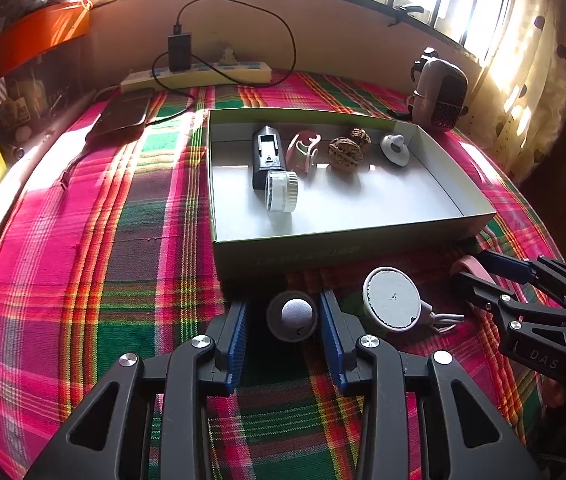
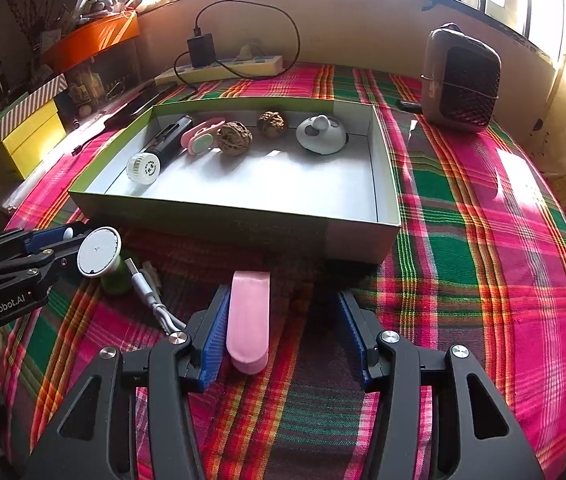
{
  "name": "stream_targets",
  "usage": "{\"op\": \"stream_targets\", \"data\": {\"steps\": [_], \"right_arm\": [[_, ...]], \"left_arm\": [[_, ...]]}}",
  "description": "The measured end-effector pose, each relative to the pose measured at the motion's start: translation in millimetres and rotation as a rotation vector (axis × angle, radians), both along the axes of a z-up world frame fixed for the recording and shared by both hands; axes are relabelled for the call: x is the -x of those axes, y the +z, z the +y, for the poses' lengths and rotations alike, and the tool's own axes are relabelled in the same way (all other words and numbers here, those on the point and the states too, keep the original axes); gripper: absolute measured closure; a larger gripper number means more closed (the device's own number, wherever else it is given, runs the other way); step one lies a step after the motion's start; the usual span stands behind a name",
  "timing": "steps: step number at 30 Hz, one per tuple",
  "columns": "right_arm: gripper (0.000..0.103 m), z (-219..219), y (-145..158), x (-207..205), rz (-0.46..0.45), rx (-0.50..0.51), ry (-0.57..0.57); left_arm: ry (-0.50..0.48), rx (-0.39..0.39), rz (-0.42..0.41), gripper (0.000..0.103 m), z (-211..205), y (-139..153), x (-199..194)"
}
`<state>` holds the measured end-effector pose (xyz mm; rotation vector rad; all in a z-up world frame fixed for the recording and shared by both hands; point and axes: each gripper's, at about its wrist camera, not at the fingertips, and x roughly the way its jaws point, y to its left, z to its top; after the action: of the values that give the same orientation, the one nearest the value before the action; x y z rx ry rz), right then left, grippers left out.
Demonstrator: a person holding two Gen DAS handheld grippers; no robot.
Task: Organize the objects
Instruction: 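Lift the pink case with the right tool while the left tool moves to the grey-white knob toy, then close the left tool on the grey-white knob toy while the right tool holds the pink case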
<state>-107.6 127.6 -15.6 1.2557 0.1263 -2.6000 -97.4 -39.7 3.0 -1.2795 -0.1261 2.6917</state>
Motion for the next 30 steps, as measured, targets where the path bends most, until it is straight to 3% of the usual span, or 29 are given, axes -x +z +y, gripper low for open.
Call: {"op": "stream_targets", "data": {"steps": [6, 13, 15, 24, 30], "right_arm": [[0.052, 0.4, -0.3, -0.9, 0.001, -0.002, -0.002], [0.061, 2.5, -0.1, -1.5, 0.003, -0.003, -0.011], [0.070, 2.5, -0.1, -2.0, 0.005, -0.004, -0.011], [0.084, 4.5, 0.1, -1.6, 0.004, 0.005, -0.017], [0.084, 4.9, 0.2, -1.9, 0.003, 0.010, -0.018]], "left_arm": [[0.009, 0.008, 0.001, 0.077, -0.3, -0.1, -0.4], [0.016, 0.010, 0.002, 0.079, -2.0, 0.0, -0.8], [0.017, 0.008, 0.002, 0.079, -2.1, 0.0, -0.8], [0.017, 0.010, 0.003, 0.079, -1.9, 0.0, -1.0], [0.018, 0.010, 0.003, 0.079, -2.0, 0.1, -0.9]]}}
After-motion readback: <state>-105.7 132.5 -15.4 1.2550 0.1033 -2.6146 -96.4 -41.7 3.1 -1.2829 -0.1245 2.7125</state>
